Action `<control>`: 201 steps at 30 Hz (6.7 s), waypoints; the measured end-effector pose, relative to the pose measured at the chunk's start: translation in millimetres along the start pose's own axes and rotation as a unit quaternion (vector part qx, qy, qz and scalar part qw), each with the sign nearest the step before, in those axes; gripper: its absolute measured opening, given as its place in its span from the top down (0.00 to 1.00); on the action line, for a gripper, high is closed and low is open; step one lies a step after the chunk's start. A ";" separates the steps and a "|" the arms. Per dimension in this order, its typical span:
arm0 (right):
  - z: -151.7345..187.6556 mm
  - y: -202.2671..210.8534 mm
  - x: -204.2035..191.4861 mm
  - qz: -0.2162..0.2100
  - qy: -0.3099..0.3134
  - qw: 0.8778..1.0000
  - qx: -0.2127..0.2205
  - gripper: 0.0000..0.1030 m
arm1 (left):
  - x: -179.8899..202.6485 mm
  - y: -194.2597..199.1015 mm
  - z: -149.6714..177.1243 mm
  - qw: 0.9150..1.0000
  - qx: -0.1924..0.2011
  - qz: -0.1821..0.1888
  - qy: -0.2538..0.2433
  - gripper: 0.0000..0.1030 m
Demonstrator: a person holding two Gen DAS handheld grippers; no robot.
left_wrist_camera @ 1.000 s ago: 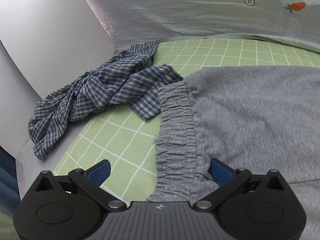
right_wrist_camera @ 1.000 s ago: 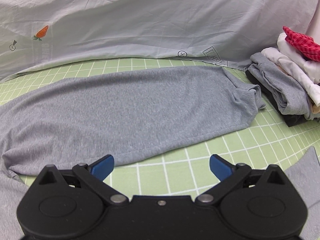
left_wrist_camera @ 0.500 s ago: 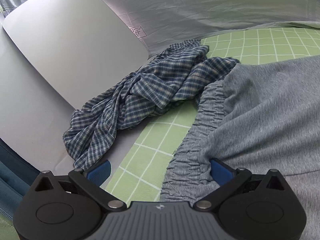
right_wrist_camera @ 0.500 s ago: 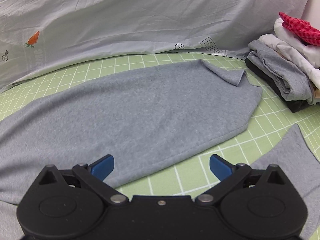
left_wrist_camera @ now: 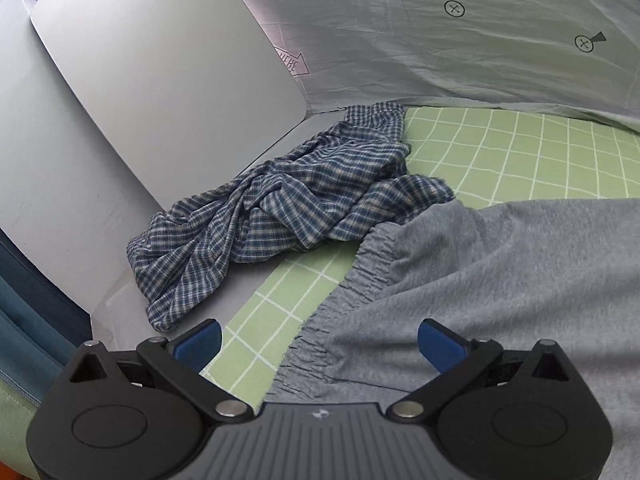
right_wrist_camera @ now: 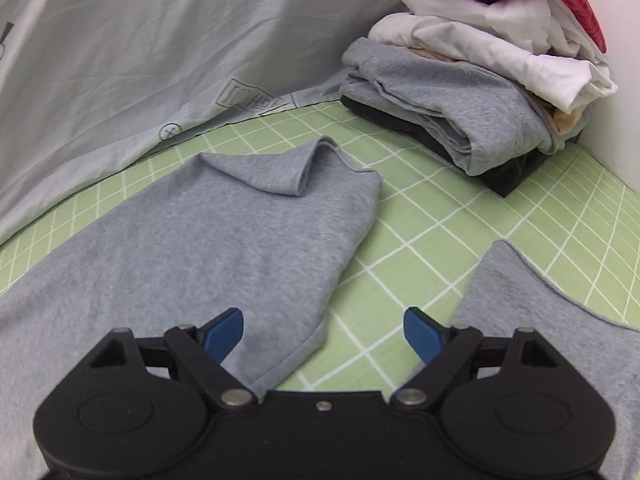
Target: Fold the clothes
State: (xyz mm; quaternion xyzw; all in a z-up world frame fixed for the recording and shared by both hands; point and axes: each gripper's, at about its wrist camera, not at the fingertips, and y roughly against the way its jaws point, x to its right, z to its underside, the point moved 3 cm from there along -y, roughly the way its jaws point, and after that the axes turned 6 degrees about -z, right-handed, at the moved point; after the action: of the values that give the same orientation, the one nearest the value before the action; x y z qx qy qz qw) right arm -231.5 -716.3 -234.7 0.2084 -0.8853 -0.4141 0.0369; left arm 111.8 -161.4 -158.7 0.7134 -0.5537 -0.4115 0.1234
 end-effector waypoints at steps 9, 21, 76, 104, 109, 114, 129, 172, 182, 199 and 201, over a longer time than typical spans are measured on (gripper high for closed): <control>-32.3 -43.8 17.7 0.009 -0.003 1.000 0.010 0.23 | 117.5 52.5 1.4 0.991 0.008 0.112 -0.077 0.00; -26.2 -62.5 -89.4 0.040 0.403 0.913 0.050 0.90 | 220.0 81.2 11.0 0.977 0.004 0.161 -0.142 0.00; -59.5 -33.7 -9.3 -0.060 0.159 0.985 0.041 0.82 | 215.2 64.2 4.9 0.970 -0.039 0.220 -0.093 0.00; -74.5 -77.1 -38.6 -0.079 0.097 0.989 0.072 0.33 | 219.4 51.2 -1.6 0.962 -0.053 0.262 -0.057 0.00; -83.8 -104.6 -40.3 -0.078 0.095 0.992 0.042 0.17 | 220.2 50.9 -2.9 0.960 -0.052 0.266 -0.062 0.00; -121.0 -139.1 -41.0 -0.053 0.083 0.995 0.018 0.05 | 221.8 51.5 -2.6 0.962 -0.051 0.263 -0.056 0.00; -23.5 1.1 -22.0 -0.128 0.169 0.977 0.021 0.00 | 175.6 80.2 19.9 0.965 -0.035 0.250 -0.068 0.00; -97.9 -135.0 -113.3 0.032 -0.006 0.999 0.028 0.49 | -6.4 -131.1 -47.1 0.942 -0.160 0.031 0.292 0.30; -87.0 -81.8 -82.2 -0.019 -0.060 0.994 0.089 0.98 | -22.4 -108.7 -48.1 0.947 -0.135 0.050 0.287 0.86; -46.5 80.2 66.2 0.013 -0.080 0.982 0.171 0.99 | -100.3 -34.0 -27.6 0.943 -0.063 0.093 0.315 0.89; -40.1 91.4 84.9 0.015 -0.086 0.981 0.174 0.99 | -110.6 -24.5 -20.6 0.943 -0.055 0.098 0.313 0.89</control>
State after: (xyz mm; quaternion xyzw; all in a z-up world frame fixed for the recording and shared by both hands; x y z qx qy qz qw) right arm -330.2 -726.9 -149.1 0.1614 -0.9468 -0.2694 -0.0700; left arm 138.2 -59.8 -111.4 0.7405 -0.5307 -0.1836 0.3693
